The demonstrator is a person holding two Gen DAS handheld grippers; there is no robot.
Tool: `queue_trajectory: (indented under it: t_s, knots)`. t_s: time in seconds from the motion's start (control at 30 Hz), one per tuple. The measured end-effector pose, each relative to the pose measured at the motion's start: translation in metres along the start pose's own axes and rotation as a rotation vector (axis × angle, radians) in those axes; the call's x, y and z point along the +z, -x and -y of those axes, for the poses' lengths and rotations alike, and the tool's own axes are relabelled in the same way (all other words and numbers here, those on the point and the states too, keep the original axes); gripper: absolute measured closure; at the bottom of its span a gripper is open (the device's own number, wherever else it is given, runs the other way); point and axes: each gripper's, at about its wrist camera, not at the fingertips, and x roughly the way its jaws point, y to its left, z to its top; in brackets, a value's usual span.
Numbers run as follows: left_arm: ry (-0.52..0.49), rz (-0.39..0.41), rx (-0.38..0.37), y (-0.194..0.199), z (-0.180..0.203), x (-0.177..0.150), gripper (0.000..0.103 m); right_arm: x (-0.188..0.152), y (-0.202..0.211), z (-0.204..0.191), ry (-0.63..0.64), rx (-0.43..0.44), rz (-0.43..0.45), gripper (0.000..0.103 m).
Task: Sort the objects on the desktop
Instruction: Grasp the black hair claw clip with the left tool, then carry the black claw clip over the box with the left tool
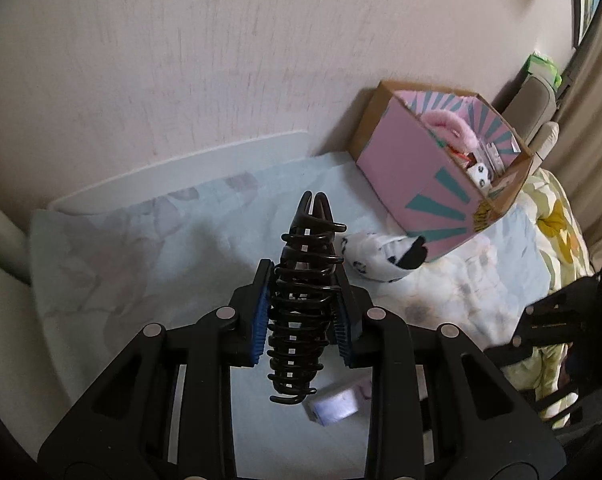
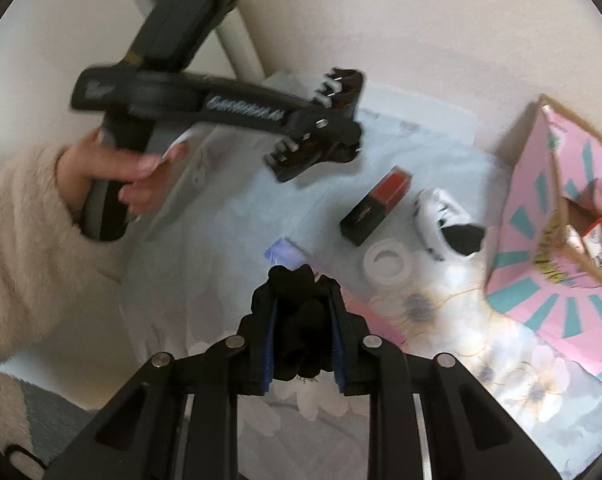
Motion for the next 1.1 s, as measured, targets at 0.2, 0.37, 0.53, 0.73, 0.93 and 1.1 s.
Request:
queue_trajectory:
  t_s: [0.2,0.37,0.53,0.73,0.93,1.1]
  knots:
    - [-0.038,0.006,0.096,0.031,0.032,0.018,0.078,0.014,0.033,0.017,-0.058,-0.034,0.008,0.082]
    - [-0.043,0.055,0.127,0.054,0.055,0.033,0.078,0.021,0.064,0.037,-0.099,-0.08,0.035,0.082]
    - [-0.037,0.088,0.137,0.062,0.075,0.053,0.082,0.028,0.092,0.06,-0.111,-0.138,0.053,0.082]
    - [-0.003,0.072,0.125,0.056,0.087,0.051,0.085,0.026,0.112,0.089,-0.148,-0.162,0.078,0.082]
    - [0.147,0.043,0.162,0.053,0.059,0.03,0.077,0.016,0.109,0.094,-0.158,-0.145,0.069,0.082]
    - [0.249,0.022,0.193,0.048,0.023,0.008,0.017,0.009,0.101,0.092,-0.163,-0.119,0.047,0.082]
